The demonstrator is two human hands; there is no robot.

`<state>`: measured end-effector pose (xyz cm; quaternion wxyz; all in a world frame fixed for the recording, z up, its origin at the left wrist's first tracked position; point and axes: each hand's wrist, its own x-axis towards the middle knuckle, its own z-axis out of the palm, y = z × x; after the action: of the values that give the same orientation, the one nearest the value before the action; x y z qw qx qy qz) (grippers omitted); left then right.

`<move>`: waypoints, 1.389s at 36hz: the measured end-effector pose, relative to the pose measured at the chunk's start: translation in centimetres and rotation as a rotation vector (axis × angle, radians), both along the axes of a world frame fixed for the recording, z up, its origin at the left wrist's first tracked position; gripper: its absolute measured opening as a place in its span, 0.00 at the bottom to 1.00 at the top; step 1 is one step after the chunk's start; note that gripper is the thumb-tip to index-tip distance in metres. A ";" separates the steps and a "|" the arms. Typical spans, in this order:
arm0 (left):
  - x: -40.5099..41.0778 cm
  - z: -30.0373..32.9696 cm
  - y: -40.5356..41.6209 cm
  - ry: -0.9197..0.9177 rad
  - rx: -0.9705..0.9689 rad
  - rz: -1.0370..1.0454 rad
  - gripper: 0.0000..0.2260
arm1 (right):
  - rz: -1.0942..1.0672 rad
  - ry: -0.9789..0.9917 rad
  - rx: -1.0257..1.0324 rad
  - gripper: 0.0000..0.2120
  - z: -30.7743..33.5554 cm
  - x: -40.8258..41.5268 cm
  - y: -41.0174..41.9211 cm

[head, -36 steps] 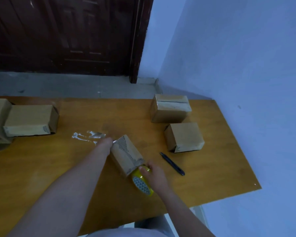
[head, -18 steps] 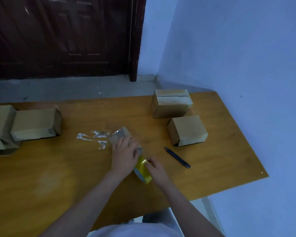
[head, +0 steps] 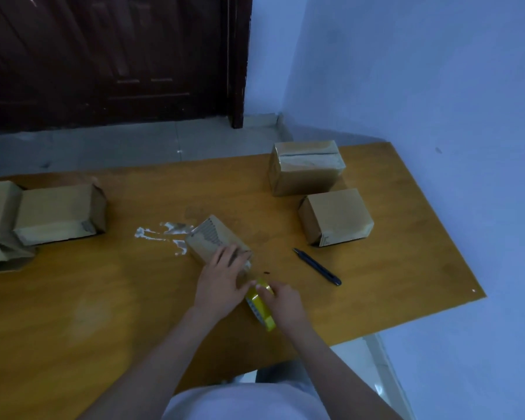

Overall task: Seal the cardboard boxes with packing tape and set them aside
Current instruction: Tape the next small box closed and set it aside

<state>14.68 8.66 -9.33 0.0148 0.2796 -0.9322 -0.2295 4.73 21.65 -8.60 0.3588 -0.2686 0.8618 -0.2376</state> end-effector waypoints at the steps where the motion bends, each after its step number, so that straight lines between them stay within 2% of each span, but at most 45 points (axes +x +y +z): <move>1: 0.0 -0.1 0.2 -0.021 -0.009 -0.003 0.28 | -0.015 -0.002 -0.021 0.18 -0.1 0.2 -0.1; 5: 0.0 -0.6 0.3 -0.034 -0.093 -0.023 0.29 | 0.002 -0.010 -0.088 0.19 -0.5 0.6 0.5; 9: 0.1 -1.1 0.6 -0.017 -0.115 -0.039 0.36 | -0.045 -0.141 -0.165 0.18 -1.0 -0.1 1.8; 11: 0.2 -1.2 0.5 0.012 -0.110 -0.036 0.38 | -0.118 -0.050 -0.162 0.20 -1.4 -1.8 2.3; 13: 0.2 -0.9 0.4 0.018 -0.082 -0.036 0.39 | -0.161 0.169 -0.077 0.20 -2.1 -4.2 2.7; 15: 0.2 -0.6 0.4 0.014 -0.065 -0.033 0.38 | -0.178 0.317 0.106 0.21 -2.7 -6.6 2.8; 18: 0.3 -0.6 0.5 -0.019 -0.072 -0.008 0.41 | -0.155 0.340 0.324 0.23 -3.4 -8.5 2.4; 22: 0.4 -0.8 0.5 -0.038 -0.087 -0.004 0.44 | 0.003 0.446 0.448 0.20 -5.0 -9.1 2.2; 25: 0.4 -0.9 0.4 -0.042 -0.098 -0.016 0.45 | 0.052 0.474 0.397 0.14 -5.2 -9.5 2.8; 30: 0.5 -1.2 0.6 -0.065 -0.098 -0.021 0.41 | 0.156 0.424 0.191 0.07 -3.9 -10.2 4.1; 34: 0.6 -1.4 0.8 -0.073 -0.104 -0.015 0.40 | 0.279 0.554 -0.124 0.05 -1.1 -9.7 4.0; 36: 0.6 -1.3 0.8 -0.068 -0.102 -0.009 0.40 | 0.406 0.642 -0.289 0.07 1.0 -9.1 3.2; 38: 0.5 -1.3 0.8 -0.065 -0.098 -0.004 0.41 | 0.563 0.710 -0.367 0.08 2.4 -8.5 2.3; 42: 0.7 -1.4 0.9 -0.070 -0.099 0.000 0.40 | 0.768 0.784 -0.366 0.10 2.8 -7.7 0.5; 47: 0.7 -1.5 0.8 -0.060 -0.100 -0.005 0.40 | 0.816 0.878 -0.317 0.15 2.5 -7.7 -0.9; 50: 0.7 -1.6 0.7 -0.054 -0.106 -0.009 0.41 | 0.835 0.914 -0.182 0.17 1.9 -7.8 -1.3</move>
<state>15.38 9.40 -10.90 0.0037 0.2803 -0.9443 -0.1721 -3.12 20.33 -6.73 -0.0078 -0.6868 0.7267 -0.0110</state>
